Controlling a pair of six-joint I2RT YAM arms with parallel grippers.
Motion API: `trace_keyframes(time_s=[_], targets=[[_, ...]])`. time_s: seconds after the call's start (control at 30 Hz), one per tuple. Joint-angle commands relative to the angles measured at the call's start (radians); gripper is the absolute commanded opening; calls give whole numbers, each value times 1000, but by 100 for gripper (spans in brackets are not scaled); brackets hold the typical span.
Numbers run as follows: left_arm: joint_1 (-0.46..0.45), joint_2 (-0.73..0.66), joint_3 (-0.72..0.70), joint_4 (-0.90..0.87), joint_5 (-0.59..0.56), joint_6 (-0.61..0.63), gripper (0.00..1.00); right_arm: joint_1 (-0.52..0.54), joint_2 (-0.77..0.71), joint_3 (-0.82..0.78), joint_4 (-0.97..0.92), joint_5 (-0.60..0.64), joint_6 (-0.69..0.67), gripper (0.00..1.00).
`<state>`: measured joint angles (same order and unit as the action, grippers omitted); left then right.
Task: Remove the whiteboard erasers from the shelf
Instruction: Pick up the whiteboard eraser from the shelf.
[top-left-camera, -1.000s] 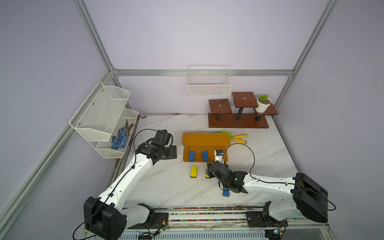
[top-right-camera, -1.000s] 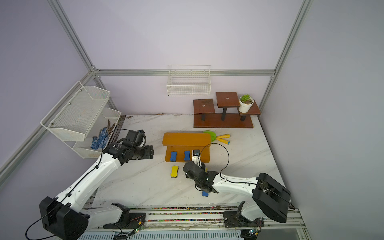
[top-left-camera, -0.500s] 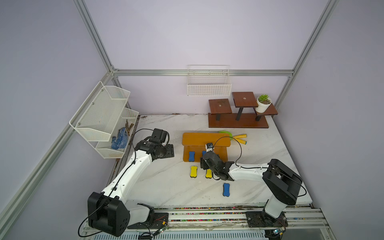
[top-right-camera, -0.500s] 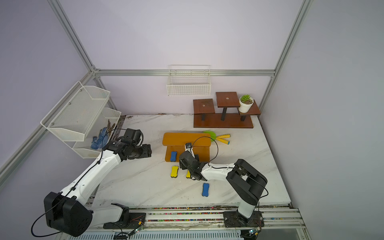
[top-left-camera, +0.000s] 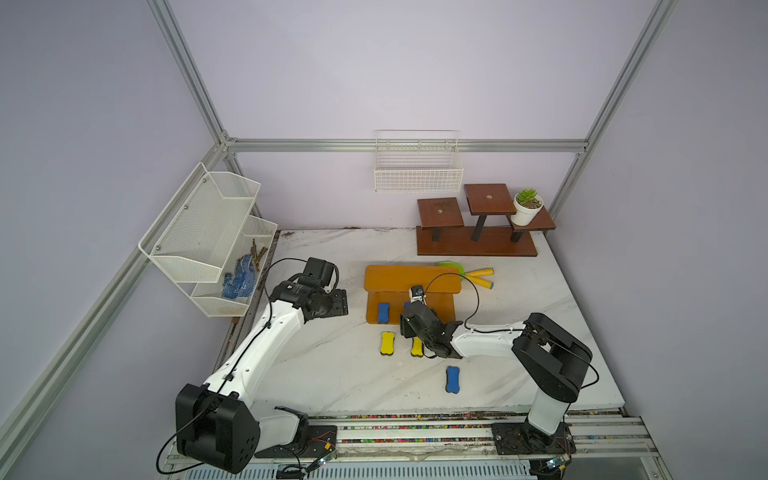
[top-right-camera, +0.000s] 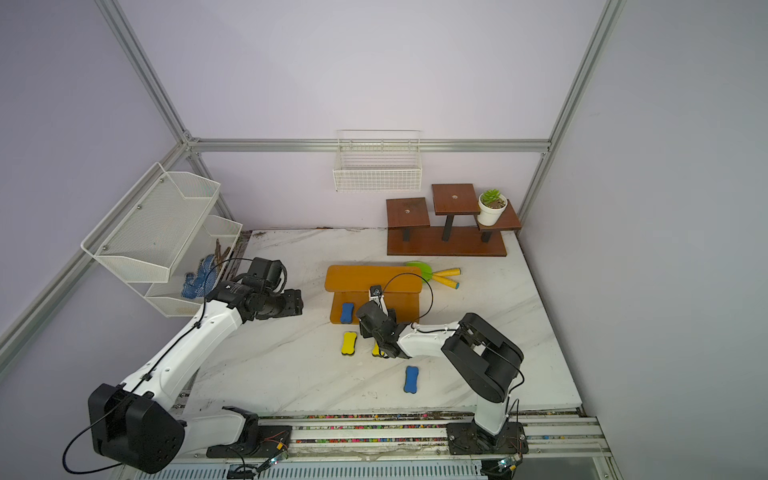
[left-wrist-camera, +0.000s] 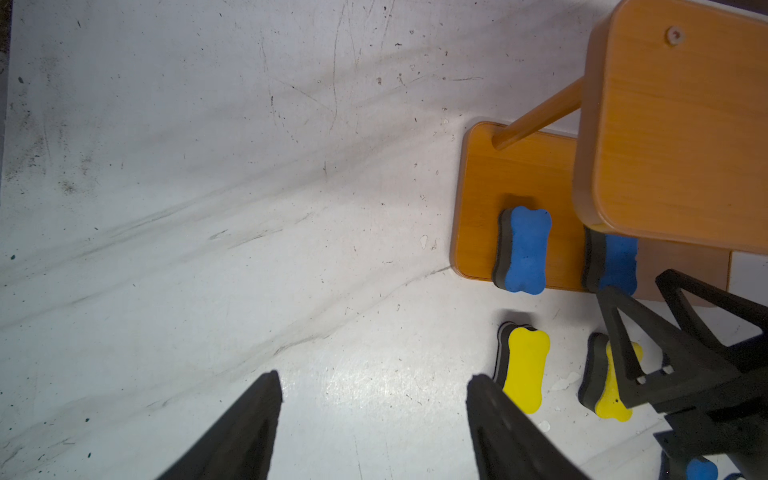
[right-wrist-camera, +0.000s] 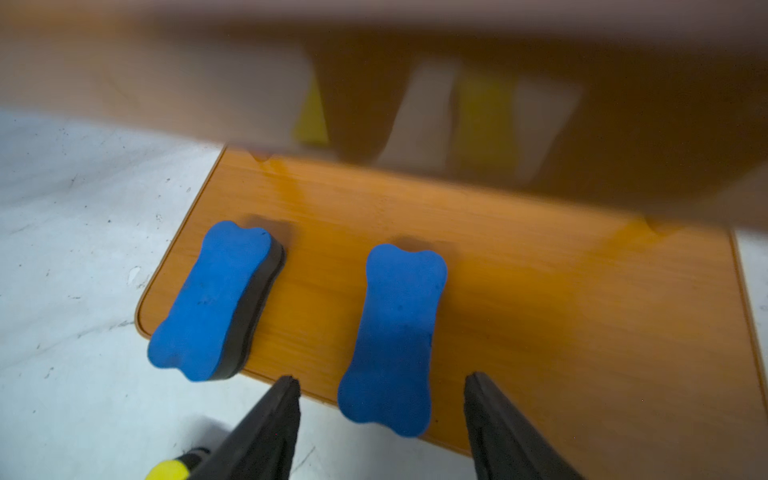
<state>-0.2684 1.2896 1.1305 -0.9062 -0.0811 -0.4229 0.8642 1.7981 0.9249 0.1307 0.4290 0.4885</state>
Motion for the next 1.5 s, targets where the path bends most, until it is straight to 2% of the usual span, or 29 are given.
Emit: trace_keyframes(time_s=[0.0, 0.03, 0.07, 0.2, 0.43, 0.53, 0.63, 0.8, 0.87, 1.0, 1.2, 1.33, 1.47], targets=[[9, -32, -4, 18, 9, 26, 74, -11, 22, 23, 17, 9, 6, 68], [10, -32, -5, 18, 9, 25, 74, -13, 27, 27, 14, 9, 6, 67], [9, -34, -4, 18, 7, 26, 74, -13, 29, 29, 12, 10, 6, 63], [11, -37, -4, 18, 7, 24, 74, -11, 14, 19, 7, 2, 17, 59], [14, -28, -1, 20, 31, 25, 74, 37, -93, -139, 218, 63, 2, 56], [14, -29, -1, 19, 37, 26, 74, 53, -120, -211, 318, 77, 37, 63], [14, -33, -3, 20, 41, 27, 74, 70, -118, -284, 459, 33, 3, 75], [14, -39, -4, 22, 55, 26, 74, 71, -70, -256, 386, 15, 42, 76], [14, -40, -4, 23, 59, 27, 74, 70, -61, -229, 341, 41, 47, 76], [14, -47, -9, 24, 66, 27, 74, 73, -45, -244, 405, 80, 25, 74], [14, -52, -9, 26, 70, 27, 74, 99, -17, -268, 473, 167, 13, 62], [14, -53, -12, 25, 73, 29, 74, 136, 32, -259, 544, 296, -27, 61], [14, -54, -13, 26, 74, 28, 75, 142, 78, -233, 572, 321, -56, 61]])
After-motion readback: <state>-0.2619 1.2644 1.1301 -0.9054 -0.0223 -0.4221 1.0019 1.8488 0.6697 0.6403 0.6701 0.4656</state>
